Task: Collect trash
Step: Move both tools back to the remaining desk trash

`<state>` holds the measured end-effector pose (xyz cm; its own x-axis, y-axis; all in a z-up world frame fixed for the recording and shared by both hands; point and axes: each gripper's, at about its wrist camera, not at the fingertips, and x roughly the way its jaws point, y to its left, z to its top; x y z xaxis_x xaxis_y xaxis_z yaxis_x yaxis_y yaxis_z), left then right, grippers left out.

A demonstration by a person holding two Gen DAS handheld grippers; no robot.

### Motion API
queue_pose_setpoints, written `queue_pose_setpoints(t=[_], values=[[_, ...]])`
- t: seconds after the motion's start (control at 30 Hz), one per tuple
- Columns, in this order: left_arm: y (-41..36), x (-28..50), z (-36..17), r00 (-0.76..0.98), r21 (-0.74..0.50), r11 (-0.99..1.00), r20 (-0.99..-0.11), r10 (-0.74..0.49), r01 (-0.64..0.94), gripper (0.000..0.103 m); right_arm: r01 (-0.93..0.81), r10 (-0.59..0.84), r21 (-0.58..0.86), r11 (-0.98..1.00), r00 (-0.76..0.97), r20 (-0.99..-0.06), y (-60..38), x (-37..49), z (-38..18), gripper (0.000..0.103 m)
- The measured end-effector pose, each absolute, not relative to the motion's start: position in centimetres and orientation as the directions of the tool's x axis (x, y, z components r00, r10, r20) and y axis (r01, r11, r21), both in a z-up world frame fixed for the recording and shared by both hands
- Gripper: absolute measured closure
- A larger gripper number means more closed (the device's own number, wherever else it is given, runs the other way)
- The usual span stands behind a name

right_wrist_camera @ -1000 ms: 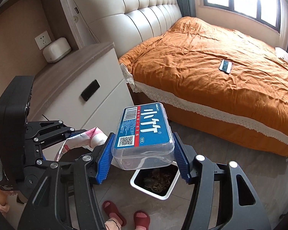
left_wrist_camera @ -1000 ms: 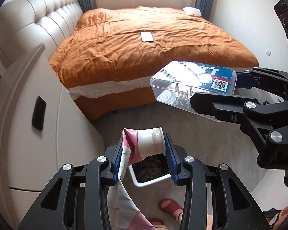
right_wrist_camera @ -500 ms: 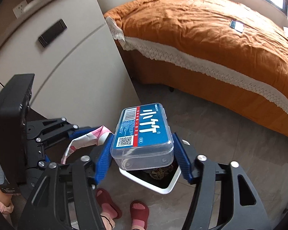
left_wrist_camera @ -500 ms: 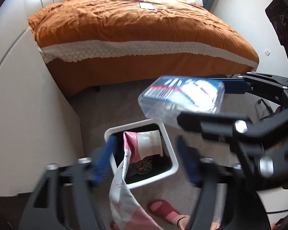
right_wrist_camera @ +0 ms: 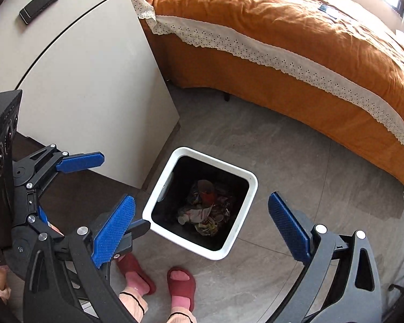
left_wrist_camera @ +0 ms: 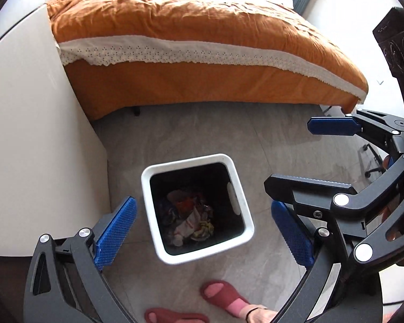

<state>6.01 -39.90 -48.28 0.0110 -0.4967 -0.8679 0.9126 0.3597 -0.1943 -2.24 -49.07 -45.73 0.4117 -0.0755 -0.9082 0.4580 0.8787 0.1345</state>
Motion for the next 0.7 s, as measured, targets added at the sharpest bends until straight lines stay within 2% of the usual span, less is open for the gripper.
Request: queue_pose_setpoints(t=[0.27, 0.53, 0.7], values=[[-38.9, 6.4, -42.2, 0.078, -0.164, 0.392, -0.843, -0.532, 0.905, 0.005, 0.446, -0.095, 0.152, 0.882, 0.484, -0.870, -48.6, -2.1, -39.7, 0.004], [-35.7, 6.8, -33.2, 0.179, -0.125, 0.463, -0.811, -0.557, 0.878, 0.005, 0.406, -0.102, 0.171, 0.898, 0.568, -0.816, -47.0, -1.8, -31.3, 0.004], [-32.3, 7.4, -27.7, 0.254, -0.112, 0.535, -0.788, -0.561, 0.837, 0.005, 0.340, -0.053, 0.218, 0.915, 0.636, -0.770, -45.0, -0.6, -26.1, 0.004]])
